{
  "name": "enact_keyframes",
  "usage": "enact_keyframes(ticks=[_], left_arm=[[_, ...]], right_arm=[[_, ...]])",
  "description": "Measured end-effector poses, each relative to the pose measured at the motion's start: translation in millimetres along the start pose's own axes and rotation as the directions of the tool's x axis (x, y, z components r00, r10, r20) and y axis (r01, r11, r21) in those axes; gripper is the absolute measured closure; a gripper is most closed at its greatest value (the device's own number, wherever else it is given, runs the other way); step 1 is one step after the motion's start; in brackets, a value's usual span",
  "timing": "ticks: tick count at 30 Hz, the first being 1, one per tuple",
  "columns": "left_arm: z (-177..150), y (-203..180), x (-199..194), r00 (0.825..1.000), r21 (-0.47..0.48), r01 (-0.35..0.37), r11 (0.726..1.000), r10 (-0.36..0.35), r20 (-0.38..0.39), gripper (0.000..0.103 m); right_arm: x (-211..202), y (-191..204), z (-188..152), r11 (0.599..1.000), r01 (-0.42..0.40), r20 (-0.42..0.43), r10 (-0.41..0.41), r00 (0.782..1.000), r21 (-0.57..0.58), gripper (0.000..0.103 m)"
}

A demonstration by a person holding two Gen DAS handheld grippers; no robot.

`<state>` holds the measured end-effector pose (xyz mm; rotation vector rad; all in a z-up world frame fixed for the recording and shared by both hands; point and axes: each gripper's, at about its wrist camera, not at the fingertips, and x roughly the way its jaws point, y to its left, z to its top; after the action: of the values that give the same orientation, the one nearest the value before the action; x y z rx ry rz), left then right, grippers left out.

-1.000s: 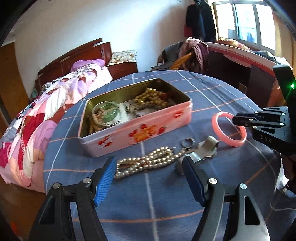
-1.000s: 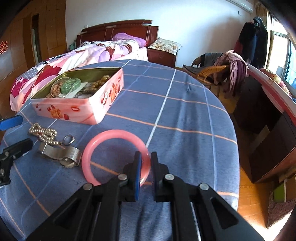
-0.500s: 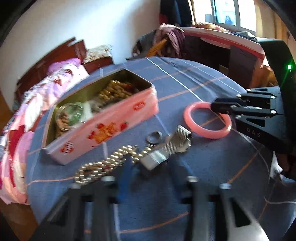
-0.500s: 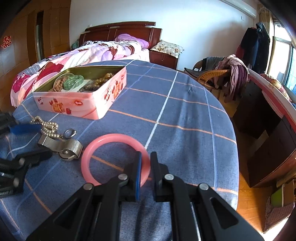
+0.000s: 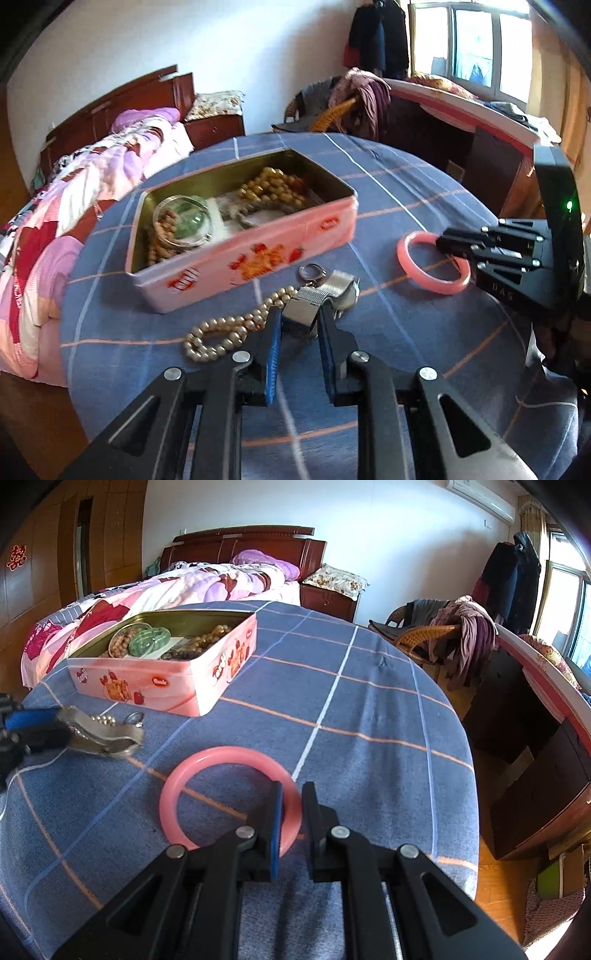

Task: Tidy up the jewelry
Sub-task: 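Grasp the grey metal buckle with the left gripper while the right grasps the pink bangle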

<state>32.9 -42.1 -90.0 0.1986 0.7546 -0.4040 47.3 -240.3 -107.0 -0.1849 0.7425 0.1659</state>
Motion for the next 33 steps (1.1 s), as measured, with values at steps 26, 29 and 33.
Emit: enact_keyframes(ticks=[26, 29, 33], left_arm=[[10, 52, -53, 0.986, -0.146, -0.068, 0.987, 0.089, 0.142, 0.084], [5, 58, -49, 0.986, -0.161, -0.083, 0.984, 0.104, 0.128, 0.084], [0, 60, -40, 0.988, -0.164, -0.088, 0.982, 0.107, 0.110, 0.084]], right_arm=[[-15, 18, 11, 0.980, -0.199, 0.013, 0.199, 0.980, -0.001, 0.028], [-6, 30, 11, 0.979, -0.204, -0.040, 0.203, 0.978, -0.029, 0.025], [5, 36, 9, 0.981, -0.191, -0.097, 0.186, 0.978, -0.046, 0.020]])
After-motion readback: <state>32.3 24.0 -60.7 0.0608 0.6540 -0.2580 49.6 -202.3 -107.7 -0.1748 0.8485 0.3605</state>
